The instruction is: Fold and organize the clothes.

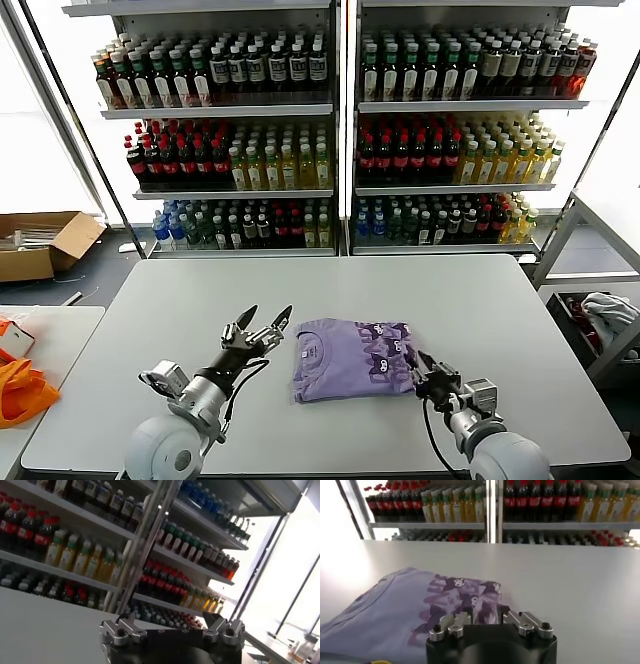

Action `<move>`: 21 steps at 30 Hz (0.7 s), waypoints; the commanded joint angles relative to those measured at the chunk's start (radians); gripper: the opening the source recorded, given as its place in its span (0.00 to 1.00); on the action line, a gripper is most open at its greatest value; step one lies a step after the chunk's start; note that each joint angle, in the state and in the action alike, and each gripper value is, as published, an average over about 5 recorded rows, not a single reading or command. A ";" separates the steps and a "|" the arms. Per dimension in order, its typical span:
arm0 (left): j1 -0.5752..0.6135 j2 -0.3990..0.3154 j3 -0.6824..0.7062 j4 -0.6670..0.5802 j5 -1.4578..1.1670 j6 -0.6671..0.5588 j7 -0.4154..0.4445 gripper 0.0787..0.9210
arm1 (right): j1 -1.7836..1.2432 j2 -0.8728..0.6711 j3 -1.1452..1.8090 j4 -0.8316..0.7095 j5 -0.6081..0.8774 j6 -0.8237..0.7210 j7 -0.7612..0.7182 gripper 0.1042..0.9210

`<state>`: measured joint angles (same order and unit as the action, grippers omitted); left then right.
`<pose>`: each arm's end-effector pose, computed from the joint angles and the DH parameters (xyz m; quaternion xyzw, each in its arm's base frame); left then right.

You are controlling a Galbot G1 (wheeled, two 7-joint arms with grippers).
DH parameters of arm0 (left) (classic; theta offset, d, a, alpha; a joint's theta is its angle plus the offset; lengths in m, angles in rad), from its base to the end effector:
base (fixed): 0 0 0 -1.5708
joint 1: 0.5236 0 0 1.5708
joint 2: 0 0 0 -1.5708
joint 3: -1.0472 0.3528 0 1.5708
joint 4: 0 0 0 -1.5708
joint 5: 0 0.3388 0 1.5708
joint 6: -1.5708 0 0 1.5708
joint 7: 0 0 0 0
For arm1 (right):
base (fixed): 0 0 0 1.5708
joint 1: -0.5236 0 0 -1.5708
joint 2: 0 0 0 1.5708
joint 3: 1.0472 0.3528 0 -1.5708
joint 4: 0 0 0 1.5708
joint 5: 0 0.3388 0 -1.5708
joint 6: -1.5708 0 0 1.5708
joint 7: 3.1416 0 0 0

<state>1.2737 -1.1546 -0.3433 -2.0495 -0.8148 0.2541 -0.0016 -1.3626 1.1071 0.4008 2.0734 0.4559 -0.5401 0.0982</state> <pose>0.2430 0.0302 -0.2630 -0.2099 -0.9511 0.2095 0.0867 0.2225 -0.0523 -0.2681 0.1163 -0.9679 0.0178 0.2221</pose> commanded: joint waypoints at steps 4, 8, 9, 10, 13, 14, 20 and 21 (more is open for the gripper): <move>0.018 0.003 -0.011 -0.019 0.002 0.000 0.002 0.88 | 0.135 0.095 -0.088 0.037 -0.119 0.053 0.060 0.53; 0.020 0.009 -0.017 -0.016 0.003 0.001 0.000 0.88 | 0.214 0.190 -0.238 -0.059 -0.169 0.049 0.074 0.67; 0.020 0.010 -0.019 -0.016 0.003 0.001 0.000 0.88 | 0.229 0.211 -0.267 -0.091 -0.185 0.045 0.078 0.70; 0.021 0.010 -0.022 -0.016 0.003 0.001 -0.001 0.88 | 0.242 0.230 -0.289 -0.125 -0.199 0.037 0.085 0.74; 0.030 0.011 -0.031 -0.013 0.003 0.001 -0.002 0.88 | 0.258 0.273 -0.320 -0.210 -0.223 0.004 0.122 0.83; 0.034 0.011 -0.034 -0.012 0.003 0.001 -0.002 0.88 | 0.257 0.283 -0.322 -0.231 -0.227 -0.009 0.145 0.85; 0.051 0.003 -0.045 -0.001 0.004 -0.001 0.002 0.88 | 0.197 0.255 -0.307 -0.254 -0.215 -0.041 0.265 0.88; 0.049 0.000 -0.043 0.004 0.004 -0.001 0.003 0.88 | 0.189 0.248 -0.305 -0.248 -0.219 -0.041 0.269 0.88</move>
<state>1.3125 -1.1467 -0.3823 -2.0560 -0.8112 0.2533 -0.0017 -1.1857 1.2997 0.1893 1.9393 0.2856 -0.5405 0.2248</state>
